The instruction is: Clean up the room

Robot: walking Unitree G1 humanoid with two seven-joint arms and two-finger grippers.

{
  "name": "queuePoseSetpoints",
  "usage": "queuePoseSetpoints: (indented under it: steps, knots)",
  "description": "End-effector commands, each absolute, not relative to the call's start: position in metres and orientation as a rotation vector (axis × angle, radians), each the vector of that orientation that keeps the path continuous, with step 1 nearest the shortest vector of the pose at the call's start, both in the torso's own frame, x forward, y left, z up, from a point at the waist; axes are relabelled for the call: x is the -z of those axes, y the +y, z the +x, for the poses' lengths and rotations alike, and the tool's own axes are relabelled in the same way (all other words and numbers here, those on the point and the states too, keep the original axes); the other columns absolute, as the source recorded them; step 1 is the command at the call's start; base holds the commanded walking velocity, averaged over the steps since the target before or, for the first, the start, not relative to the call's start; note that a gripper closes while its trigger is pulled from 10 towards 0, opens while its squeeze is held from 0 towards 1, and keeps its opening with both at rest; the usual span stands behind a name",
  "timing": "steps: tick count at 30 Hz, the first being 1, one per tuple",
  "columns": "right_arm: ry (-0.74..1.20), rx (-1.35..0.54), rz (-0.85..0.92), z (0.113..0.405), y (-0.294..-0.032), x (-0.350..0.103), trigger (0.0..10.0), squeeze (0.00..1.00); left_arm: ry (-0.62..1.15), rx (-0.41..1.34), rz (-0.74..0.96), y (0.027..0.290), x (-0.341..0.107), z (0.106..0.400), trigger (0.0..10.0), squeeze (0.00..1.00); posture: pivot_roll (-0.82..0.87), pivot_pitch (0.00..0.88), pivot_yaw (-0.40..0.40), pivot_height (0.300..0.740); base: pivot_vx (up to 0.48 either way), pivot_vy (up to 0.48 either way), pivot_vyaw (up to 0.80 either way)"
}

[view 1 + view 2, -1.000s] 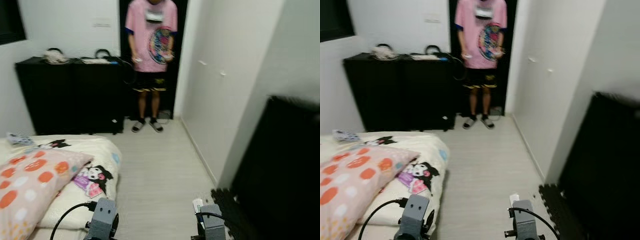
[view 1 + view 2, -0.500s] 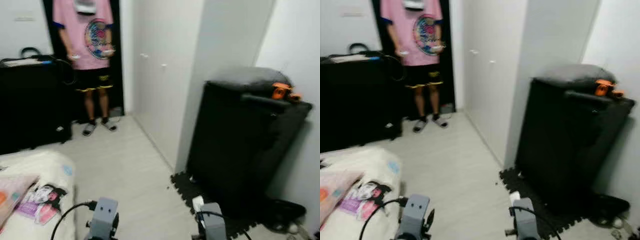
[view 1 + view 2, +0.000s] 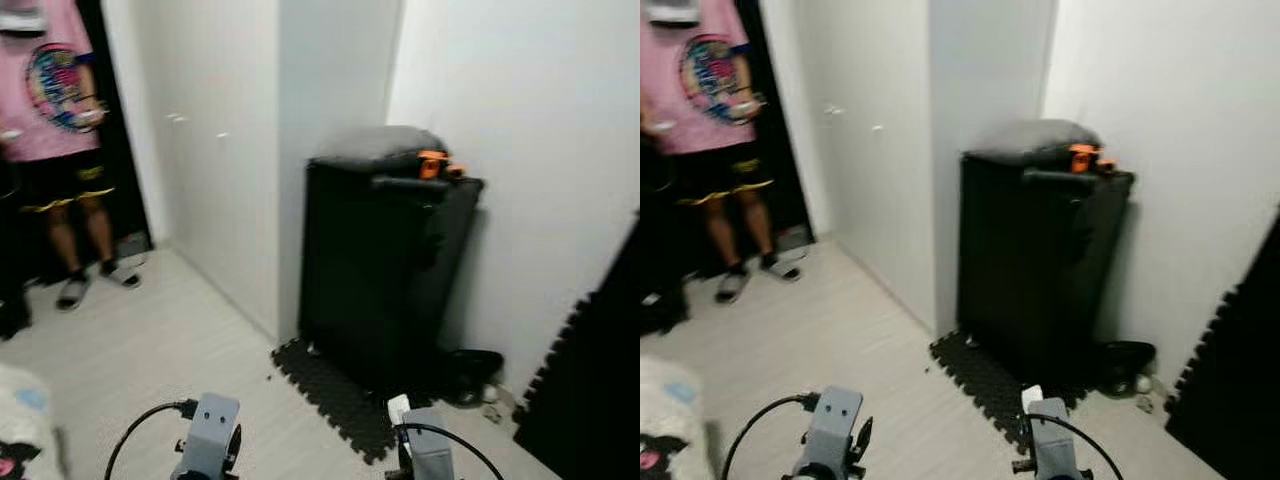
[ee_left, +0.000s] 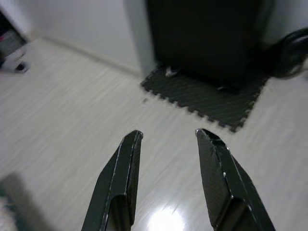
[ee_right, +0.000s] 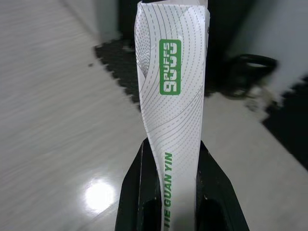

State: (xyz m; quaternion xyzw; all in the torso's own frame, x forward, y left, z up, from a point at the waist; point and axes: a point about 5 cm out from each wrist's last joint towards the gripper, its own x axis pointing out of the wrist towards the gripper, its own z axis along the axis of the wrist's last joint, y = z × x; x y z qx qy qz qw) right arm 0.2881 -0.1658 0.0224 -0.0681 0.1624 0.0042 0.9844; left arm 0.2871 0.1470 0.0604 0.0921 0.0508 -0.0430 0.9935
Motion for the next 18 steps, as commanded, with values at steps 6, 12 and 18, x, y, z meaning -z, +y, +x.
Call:
queuePoseSetpoints:
  steps: [6,12,18]
  knots:
    - [0.340,-0.004,-0.128,0.2846,-0.1643,-0.0178,10.0,0.00,0.129,0.087,0.193,0.1501,-0.0543,0.2835,10.0,0.00,0.02,0.095,-0.014,0.740,0.000,0.000,-0.80]
    - [0.344,-0.004,-0.125,0.2846,-0.1641,-0.0172,10.0,0.00,0.129,0.091,0.192,0.1492,-0.0542,0.2838,10.0,0.00,0.02,0.092,-0.016,0.740,0.000,0.000,-0.80]
    - [0.348,-0.004,-0.129,0.2843,-0.1651,-0.0166,10.0,0.00,0.130,0.096,0.191,0.1486,-0.0537,0.2835,10.0,0.00,0.02,0.086,-0.016,0.740,0.000,0.000,-0.80]
